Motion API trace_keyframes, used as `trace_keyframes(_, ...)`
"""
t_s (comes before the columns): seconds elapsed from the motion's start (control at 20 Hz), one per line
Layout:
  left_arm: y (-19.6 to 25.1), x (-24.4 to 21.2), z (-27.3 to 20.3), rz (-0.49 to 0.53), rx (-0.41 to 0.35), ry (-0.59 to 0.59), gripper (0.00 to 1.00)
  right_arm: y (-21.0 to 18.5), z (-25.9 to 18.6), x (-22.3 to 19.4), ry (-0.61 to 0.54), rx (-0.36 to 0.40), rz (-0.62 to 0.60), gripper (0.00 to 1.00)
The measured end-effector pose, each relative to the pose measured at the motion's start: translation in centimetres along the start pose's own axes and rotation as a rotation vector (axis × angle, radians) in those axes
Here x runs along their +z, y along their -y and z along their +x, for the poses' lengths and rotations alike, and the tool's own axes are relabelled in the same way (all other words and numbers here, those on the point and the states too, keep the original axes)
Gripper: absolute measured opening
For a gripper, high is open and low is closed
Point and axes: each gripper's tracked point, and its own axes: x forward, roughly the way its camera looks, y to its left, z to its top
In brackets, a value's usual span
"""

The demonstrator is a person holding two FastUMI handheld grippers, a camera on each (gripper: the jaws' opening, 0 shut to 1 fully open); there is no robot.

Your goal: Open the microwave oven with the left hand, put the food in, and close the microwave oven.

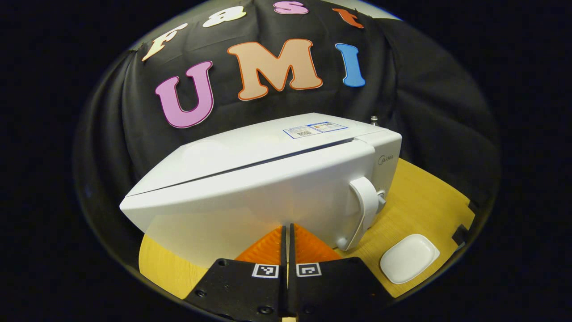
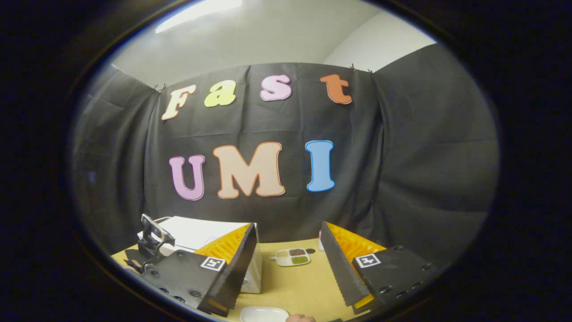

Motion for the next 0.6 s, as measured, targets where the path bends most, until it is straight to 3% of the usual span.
trace_keyframes(0.25,0.0,0.5,0.9,-0.025,0.017,0.026,0.00,-1.5,0.6,0.5,0.013,0.033,-0.010,0.82)
trace_keyframes(0.35,1.9,-1.0,1.7,-0.066,-0.035,-0.062,0.00,-2.2,0.9,0.2,0.002,0.051,-0.013,0.82)
trace_keyframes(0.6,1.4,-0.2,1.2,0.011,0.003,-0.024,0.00,-3.3,0.9,0.7,0.018,0.079,-0.039,0.82)
